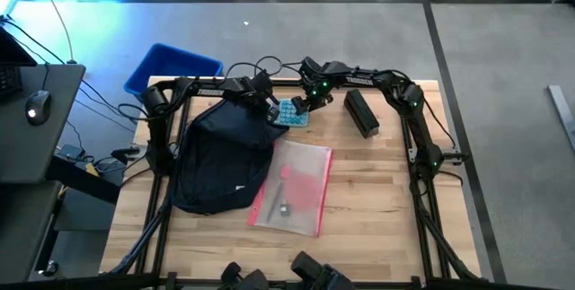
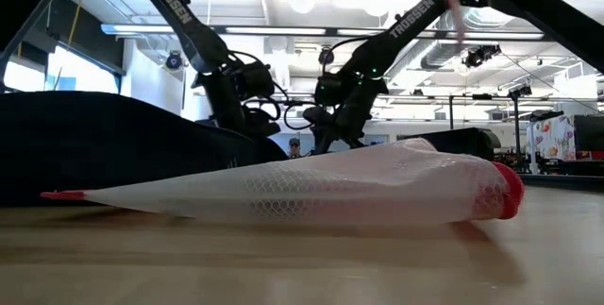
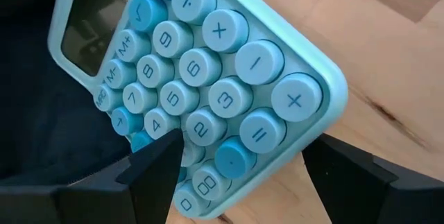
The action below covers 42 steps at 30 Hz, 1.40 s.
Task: Unpack backpack
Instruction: Put the blue calculator into the transparent pink zip bag
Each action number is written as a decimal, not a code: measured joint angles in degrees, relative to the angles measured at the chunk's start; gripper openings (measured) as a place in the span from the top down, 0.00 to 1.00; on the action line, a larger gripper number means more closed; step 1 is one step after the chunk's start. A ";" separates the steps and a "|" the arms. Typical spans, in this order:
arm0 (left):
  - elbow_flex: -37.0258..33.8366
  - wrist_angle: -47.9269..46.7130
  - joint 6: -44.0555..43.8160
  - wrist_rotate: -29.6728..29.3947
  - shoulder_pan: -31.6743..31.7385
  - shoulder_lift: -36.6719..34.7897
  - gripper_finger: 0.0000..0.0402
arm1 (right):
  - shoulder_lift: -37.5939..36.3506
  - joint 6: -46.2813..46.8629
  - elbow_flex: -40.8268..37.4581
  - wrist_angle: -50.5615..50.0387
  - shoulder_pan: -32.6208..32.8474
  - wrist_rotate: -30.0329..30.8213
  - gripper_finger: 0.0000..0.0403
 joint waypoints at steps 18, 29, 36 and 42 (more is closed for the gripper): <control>-0.17 -0.87 3.95 -1.87 0.13 -0.30 1.00 | 0.04 -1.14 0.31 -0.96 2.28 -4.96 0.32; -0.06 -1.90 7.05 -1.23 0.14 -0.66 1.00 | -4.01 -6.49 0.82 -6.97 3.04 -8.12 0.32; 0.13 -4.04 8.22 -1.03 0.07 -3.36 1.00 | -4.50 -8.11 1.03 -14.13 2.99 -6.68 0.32; 0.27 -6.08 9.12 1.22 -1.10 -7.14 1.00 | -4.50 -9.38 1.03 -14.51 2.92 0.51 0.32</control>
